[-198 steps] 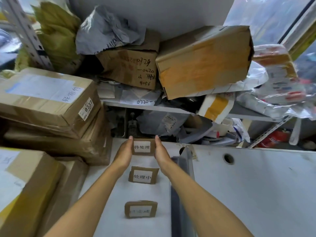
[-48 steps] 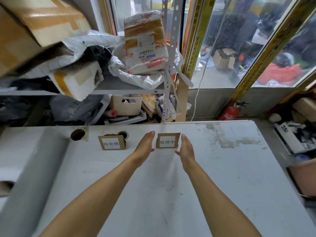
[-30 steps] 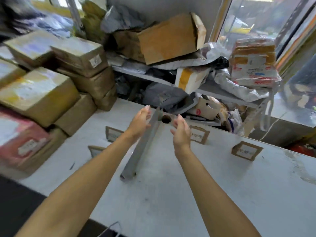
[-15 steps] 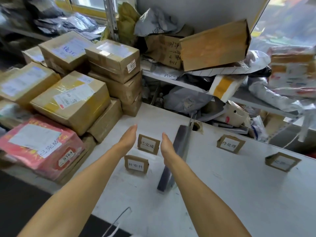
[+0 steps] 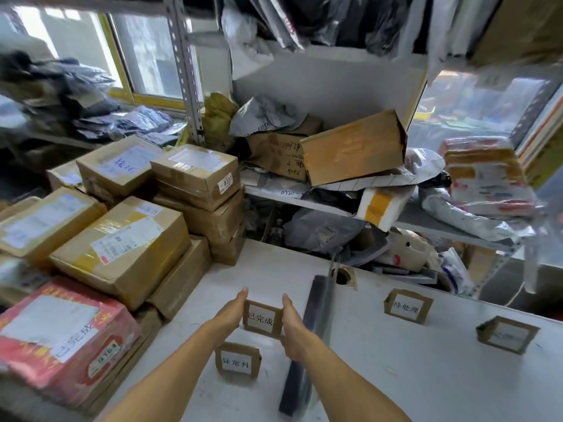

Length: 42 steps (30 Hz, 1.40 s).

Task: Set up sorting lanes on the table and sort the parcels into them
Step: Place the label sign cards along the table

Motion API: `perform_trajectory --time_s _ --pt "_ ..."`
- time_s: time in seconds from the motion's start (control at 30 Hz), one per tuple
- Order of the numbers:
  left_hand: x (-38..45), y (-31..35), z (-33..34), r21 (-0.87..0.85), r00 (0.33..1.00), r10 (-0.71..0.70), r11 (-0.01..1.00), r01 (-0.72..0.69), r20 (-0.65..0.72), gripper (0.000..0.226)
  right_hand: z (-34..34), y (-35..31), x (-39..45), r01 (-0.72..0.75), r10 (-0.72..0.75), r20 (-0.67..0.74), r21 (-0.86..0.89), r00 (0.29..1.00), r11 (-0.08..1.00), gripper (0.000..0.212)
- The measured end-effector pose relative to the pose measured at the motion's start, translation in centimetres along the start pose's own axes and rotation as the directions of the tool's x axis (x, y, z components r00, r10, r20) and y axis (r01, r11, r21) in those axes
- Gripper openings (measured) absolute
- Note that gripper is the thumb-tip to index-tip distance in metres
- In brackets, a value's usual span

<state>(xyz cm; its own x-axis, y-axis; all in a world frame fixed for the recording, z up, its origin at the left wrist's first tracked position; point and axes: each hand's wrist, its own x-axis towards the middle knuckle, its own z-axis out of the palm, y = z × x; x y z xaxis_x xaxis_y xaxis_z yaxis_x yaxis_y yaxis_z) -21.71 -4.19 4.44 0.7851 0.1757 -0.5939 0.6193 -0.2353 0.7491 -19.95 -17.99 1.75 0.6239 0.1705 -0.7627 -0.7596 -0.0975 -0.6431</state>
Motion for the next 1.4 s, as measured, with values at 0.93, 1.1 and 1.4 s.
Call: perform_trajectory --time_s 0.93,1.1,1.4 --pt "-18.1 16.0 47.4 -0.145 0.855 0.512 0.855 -0.498 0.087 0.042 -53.0 4.3 -20.1 0.627 -0.613 -0.222 -0.007 0.759 0.779 0.054" --pt "-18.7 17.7 56.4 -0.109 0.859 0.441 0.897 -0.428 0.260 0.036 -61.7 6.6 -20.6 0.607 -0.571 -0.303 0.031 0.763 0.794 0.043" --pt "-14.8 19.3 67.5 -0.067 0.849 0.358 0.930 -0.362 0.388 0.029 -72.0 8.6 -17.2 0.521 -0.452 -0.407 0.070 0.793 0.851 0.043"
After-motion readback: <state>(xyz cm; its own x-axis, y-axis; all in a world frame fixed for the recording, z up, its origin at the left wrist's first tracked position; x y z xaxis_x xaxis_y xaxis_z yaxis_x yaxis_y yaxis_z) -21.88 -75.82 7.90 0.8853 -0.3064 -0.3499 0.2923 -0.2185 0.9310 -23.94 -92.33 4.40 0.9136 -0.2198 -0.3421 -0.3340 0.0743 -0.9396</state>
